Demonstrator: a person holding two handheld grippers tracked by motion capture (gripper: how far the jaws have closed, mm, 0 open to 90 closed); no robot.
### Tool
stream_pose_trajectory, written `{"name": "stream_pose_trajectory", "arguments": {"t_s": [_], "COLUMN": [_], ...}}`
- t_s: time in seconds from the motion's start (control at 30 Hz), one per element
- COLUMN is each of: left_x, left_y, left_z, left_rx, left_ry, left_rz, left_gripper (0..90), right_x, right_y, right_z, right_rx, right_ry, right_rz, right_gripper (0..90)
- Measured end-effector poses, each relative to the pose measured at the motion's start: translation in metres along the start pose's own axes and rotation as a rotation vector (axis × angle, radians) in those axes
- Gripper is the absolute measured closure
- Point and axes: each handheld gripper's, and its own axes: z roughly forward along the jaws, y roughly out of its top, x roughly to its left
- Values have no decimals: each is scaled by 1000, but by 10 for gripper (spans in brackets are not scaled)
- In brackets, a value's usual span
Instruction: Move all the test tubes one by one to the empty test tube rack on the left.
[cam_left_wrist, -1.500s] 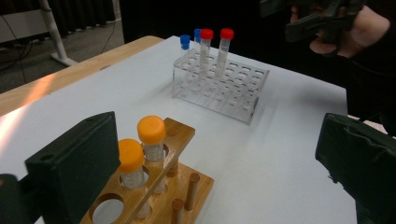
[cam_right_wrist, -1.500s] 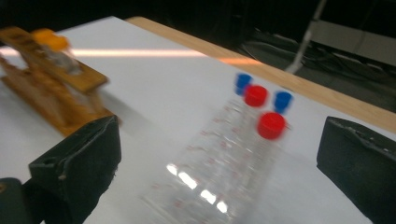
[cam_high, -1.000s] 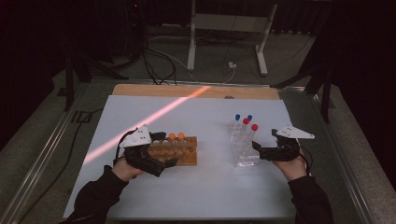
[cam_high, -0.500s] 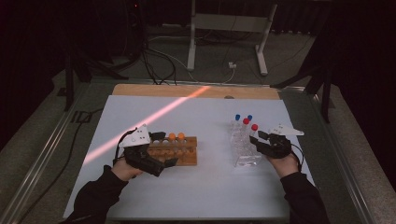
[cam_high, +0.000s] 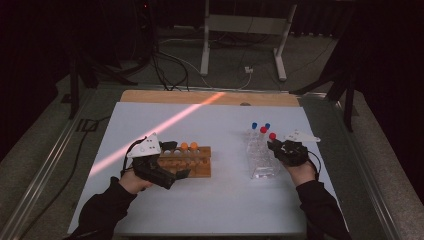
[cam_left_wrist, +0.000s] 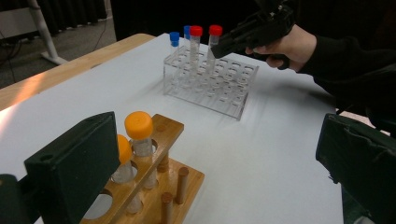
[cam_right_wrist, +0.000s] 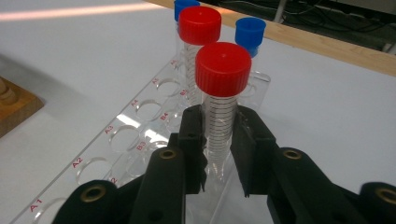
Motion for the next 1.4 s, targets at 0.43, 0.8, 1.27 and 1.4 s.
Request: {"name": "stream_pose_trajectory", "arguments": {"t_s": [0.43, 0.8, 1.27, 1.4], "left_x": [0, -1, -11, -13], "left_y": [1, 2, 6, 7], "left_z": [-1, -1, 2, 3], "left_rx": [0, 1, 4, 3], "left_ry": [-4, -3, -9, -10], "left_rz": [2, 5, 34, 34], "left_gripper": [5, 5, 6, 6], "right_x": [3, 9, 56, 76], "right_y": [10, 27, 37, 34], "right_z": [-16, -43, -54, -48], "right_rx": [-55, -131, -156, -131], "right_ry": [-13, -30, 126, 198], "right_rz": [-28, -65, -158, -186], "right_gripper": [746, 747, 747, 746]}}
